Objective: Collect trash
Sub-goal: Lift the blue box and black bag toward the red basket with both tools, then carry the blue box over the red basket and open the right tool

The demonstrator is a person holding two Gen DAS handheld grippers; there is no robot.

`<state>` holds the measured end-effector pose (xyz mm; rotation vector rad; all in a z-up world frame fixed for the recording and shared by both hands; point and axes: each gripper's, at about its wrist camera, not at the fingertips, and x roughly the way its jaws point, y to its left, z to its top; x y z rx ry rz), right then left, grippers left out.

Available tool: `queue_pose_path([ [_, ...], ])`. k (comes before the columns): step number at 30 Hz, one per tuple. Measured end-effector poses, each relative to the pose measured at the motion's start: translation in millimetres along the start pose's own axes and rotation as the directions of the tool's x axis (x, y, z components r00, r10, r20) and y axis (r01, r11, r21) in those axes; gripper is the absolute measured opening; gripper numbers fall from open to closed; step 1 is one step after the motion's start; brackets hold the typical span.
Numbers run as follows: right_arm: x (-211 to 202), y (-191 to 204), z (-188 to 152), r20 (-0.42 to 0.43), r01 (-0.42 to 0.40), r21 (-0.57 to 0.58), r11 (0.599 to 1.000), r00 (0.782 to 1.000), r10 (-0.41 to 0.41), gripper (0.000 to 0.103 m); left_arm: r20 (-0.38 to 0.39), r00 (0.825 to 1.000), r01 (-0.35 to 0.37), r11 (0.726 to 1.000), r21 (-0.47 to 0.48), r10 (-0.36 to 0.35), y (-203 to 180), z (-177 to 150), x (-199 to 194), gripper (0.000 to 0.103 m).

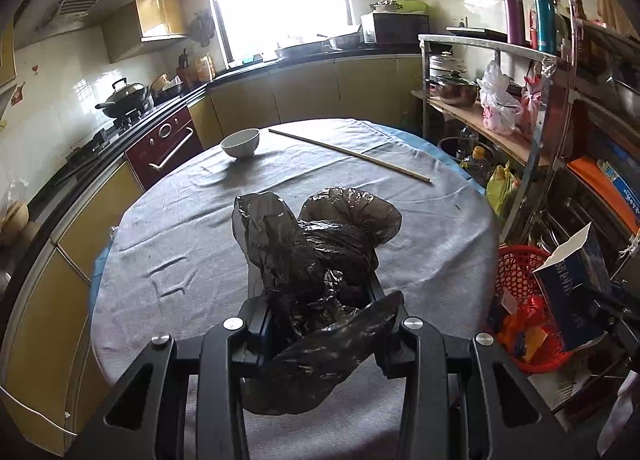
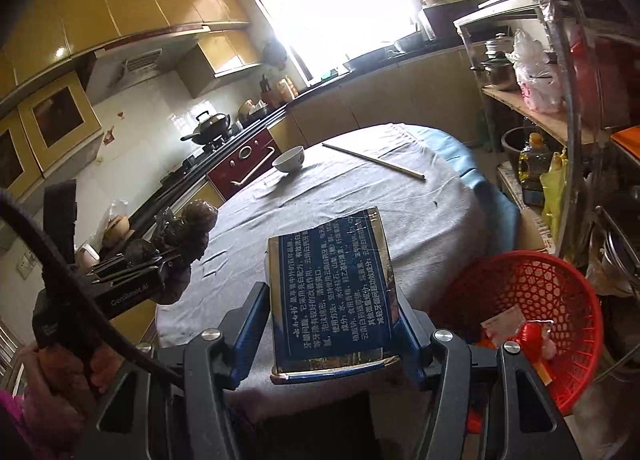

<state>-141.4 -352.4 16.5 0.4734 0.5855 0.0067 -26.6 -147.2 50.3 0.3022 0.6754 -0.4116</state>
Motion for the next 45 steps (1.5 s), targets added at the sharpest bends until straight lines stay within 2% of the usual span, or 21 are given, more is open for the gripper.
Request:
queue_pose_path([
  [11,-3,1,-4,0.003,0.008,-0.008,1.0,1.0,-0.008,0.062,0.019,1.0,-0.015,0.999,0.033,0.014,-11,-5,-10,0.041],
  [45,-14,-9,-9,-0.001,0.026,-0.001,1.0,1.0,-0.026,0.062,0.014,1.0,0.009,0.991,0.13,-0.011,-40,-12,-11,0.041],
])
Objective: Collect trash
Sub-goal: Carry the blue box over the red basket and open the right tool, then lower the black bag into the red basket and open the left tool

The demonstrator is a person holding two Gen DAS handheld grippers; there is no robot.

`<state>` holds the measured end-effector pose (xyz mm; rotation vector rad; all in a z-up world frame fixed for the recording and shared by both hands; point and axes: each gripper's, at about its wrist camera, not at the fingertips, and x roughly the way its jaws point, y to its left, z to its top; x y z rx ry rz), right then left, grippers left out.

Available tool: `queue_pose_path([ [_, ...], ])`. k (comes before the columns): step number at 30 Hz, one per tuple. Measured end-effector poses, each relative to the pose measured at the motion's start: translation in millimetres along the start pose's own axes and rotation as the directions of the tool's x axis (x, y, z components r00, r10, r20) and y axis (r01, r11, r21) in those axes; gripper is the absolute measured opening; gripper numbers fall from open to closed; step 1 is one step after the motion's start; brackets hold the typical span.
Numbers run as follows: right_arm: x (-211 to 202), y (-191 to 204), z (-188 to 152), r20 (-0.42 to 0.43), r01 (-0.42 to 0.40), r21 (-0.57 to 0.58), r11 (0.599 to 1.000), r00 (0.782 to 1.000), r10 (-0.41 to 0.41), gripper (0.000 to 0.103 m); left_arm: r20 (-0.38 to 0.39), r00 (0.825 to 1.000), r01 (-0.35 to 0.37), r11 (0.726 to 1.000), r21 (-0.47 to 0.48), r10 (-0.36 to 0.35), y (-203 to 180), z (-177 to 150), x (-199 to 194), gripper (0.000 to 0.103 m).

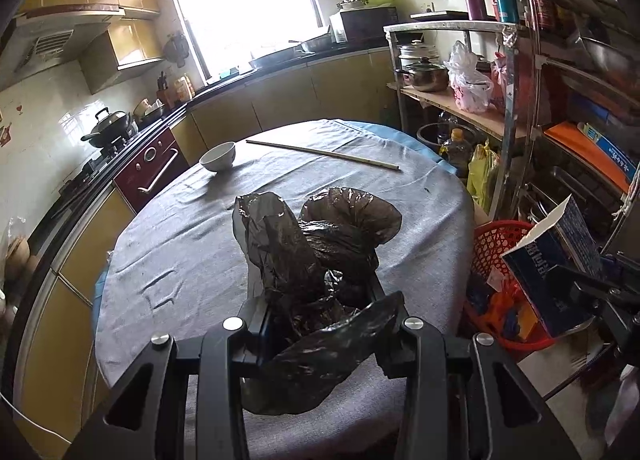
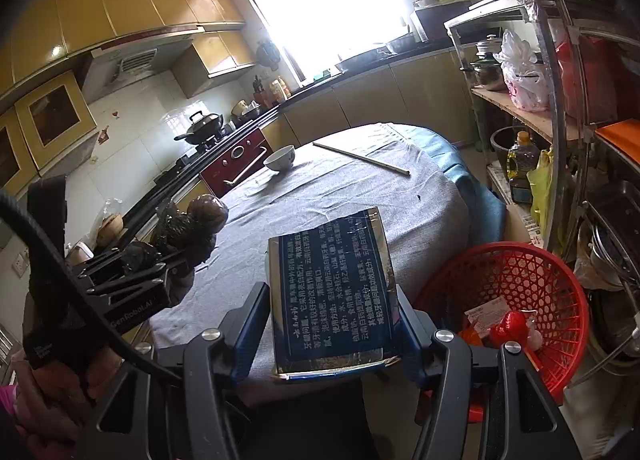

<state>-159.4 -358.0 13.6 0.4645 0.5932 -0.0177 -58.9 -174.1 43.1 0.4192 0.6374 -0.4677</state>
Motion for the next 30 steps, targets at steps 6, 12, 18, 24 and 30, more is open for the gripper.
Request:
queue_pose_path([
  [6,-1,-1,1,0.002,0.002,0.006,1.0,1.0,-0.002,0.063,0.001,1.0,0.004,1.0,0.019,-0.004,-6,0,1,0.041],
  [12,-2,-4,1,0.015,-0.001,0.004,1.0,1.0,0.001,0.063,0.0,1.0,0.011,0.999,0.034,-0.011,-10,-1,1,0.042],
  [18,9,-19,-3,-0.012,-0.009,0.062,0.998,1.0,0.01,0.062,-0.016,1.0,0.012,1.0,0.021,-0.011,-4,-3,6,0.042],
  [24,-5,-36,5,0.04,0.035,0.083,0.996,0.998,-0.038,0.062,-0.033,0.999,0.016,1.0,0.004,-0.016,-3,-6,14,0.042],
  [30,-15,-41,5,0.047,0.051,0.083,0.995,0.997,-0.055,0.062,-0.028,0.999,0.043,0.998,0.037,-0.042,-19,-7,13,0.042],
])
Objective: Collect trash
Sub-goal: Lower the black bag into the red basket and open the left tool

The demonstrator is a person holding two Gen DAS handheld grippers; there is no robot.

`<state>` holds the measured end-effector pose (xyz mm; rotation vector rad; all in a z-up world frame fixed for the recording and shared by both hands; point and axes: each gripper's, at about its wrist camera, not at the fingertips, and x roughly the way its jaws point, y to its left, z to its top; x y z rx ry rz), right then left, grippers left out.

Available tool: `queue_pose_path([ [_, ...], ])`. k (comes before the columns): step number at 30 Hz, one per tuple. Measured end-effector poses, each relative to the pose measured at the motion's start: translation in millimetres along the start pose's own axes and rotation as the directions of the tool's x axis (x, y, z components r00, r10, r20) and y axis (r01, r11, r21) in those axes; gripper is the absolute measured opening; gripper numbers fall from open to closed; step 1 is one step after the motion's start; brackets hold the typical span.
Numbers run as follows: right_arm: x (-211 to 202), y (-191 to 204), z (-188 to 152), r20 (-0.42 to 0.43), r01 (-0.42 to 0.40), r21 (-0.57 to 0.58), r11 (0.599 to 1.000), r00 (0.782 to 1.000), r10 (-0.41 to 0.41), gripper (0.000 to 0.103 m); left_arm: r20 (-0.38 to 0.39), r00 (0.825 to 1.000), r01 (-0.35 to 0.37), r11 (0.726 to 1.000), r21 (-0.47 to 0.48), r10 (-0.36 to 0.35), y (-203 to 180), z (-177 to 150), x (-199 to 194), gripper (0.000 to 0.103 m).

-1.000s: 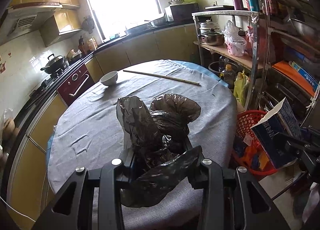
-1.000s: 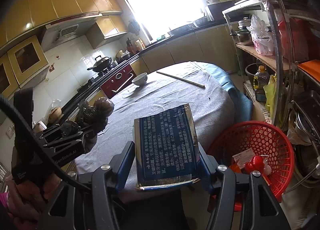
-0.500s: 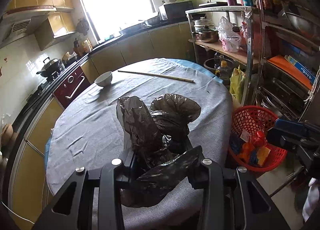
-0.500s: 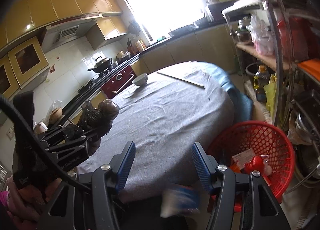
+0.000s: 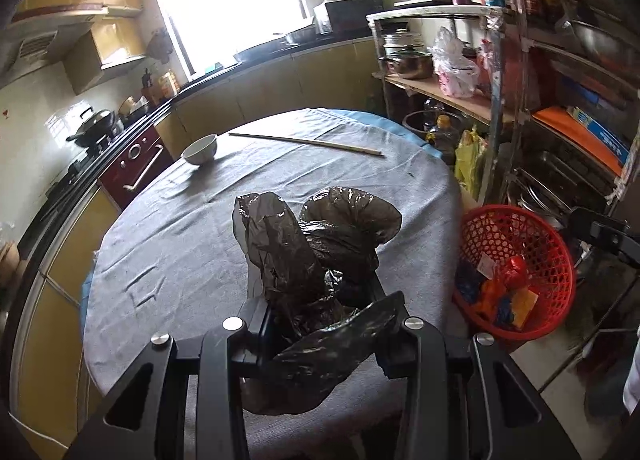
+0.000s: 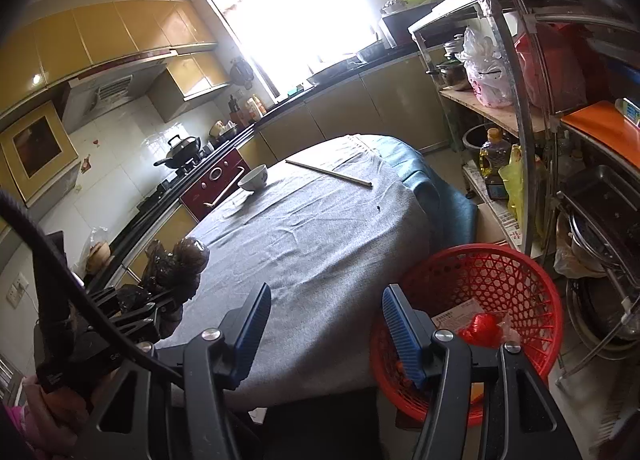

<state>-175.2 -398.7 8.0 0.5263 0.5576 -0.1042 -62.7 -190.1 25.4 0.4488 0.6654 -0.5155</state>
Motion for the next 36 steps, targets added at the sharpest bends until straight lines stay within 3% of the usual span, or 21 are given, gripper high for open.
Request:
queue_pose_path([
  [16,10,-12,-1,-0.025,0.022,0.04,0.999,0.999,-0.021,0.063,-0.01,1.0,0.011,0.999,0.047,-0.011,-12,6,13,0.042],
  [36,22,-80,17,-0.016,0.092,0.194,0.977,0.996,-0.091,0.063,-0.062,0.994,0.097,0.978,0.184,-0.087,-66,43,56,0.042],
])
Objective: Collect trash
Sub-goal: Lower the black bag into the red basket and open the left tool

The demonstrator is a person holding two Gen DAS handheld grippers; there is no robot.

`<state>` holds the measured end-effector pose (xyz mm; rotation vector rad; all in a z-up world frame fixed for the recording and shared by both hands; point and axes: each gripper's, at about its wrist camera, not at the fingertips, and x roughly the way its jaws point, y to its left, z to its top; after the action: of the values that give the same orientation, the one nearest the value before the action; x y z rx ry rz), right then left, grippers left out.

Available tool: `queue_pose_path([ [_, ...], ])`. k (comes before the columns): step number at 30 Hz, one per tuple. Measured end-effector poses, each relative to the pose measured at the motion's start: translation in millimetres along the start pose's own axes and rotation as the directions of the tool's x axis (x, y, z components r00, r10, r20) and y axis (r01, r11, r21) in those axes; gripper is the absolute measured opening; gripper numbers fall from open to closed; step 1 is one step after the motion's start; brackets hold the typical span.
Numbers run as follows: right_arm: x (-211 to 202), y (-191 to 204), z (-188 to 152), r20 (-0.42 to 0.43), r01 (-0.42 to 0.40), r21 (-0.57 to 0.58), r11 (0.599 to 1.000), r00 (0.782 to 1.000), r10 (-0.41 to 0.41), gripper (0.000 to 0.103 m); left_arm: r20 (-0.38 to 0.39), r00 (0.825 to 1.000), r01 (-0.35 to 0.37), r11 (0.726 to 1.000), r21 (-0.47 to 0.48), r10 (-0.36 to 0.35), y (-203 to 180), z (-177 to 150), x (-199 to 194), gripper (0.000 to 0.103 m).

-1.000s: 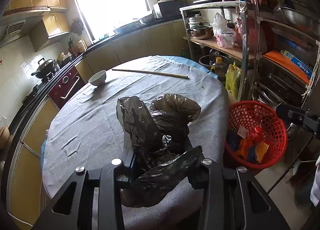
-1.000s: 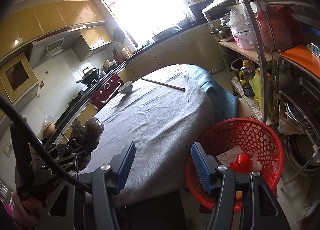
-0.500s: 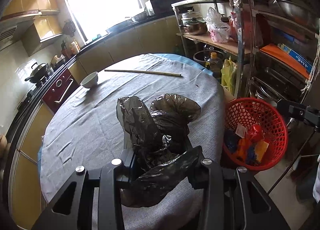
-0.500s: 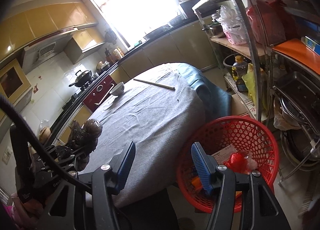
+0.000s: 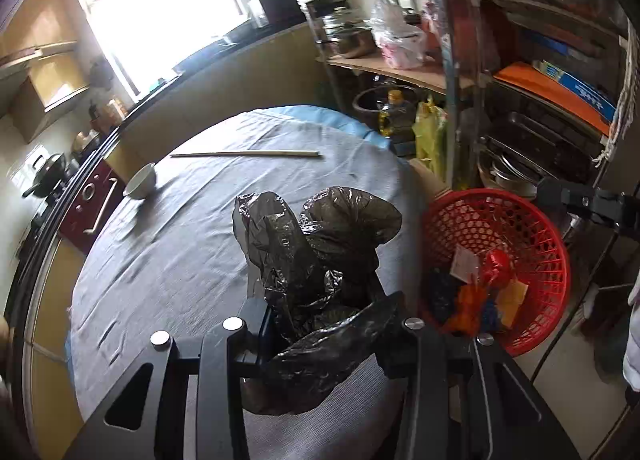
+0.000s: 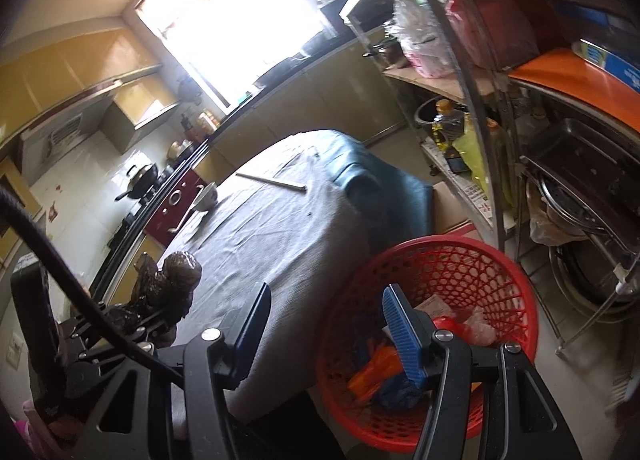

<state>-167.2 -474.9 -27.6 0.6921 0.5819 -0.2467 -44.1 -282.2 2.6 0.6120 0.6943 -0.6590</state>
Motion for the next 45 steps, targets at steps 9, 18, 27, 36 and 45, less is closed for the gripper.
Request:
queue_pose_path([
  [9,-17,-45,12,0.047,0.061,0.084,0.995,0.997,-0.065,0.063,-0.026,0.967,0.253,0.967,0.018,-0.253,-32,19,14,0.042],
  [18,-20,-70,18,0.057,0.086,0.136,0.987,0.994,-0.094,0.063,-0.068,0.903,0.429,0.902,0.058,-0.425,-71,31,29,0.058],
  [27,-19,-75,20,0.052,0.113,0.143,0.983,0.991,-0.122,0.063,-0.023,0.9,0.435,0.897,0.071,-0.435,-60,37,30,0.066],
  [36,6,-43,26,0.008,0.104,0.063,0.993,0.994,-0.105,0.063,-0.034,0.979,0.198,0.976,-0.088,-0.202,41,9,46,0.066],
  [45,53,51,20,-0.067,0.045,-0.149,0.988,0.996,-0.056,0.063,-0.033,0.999,0.0,0.971,-0.24,-0.008,123,-28,31,0.069],
])
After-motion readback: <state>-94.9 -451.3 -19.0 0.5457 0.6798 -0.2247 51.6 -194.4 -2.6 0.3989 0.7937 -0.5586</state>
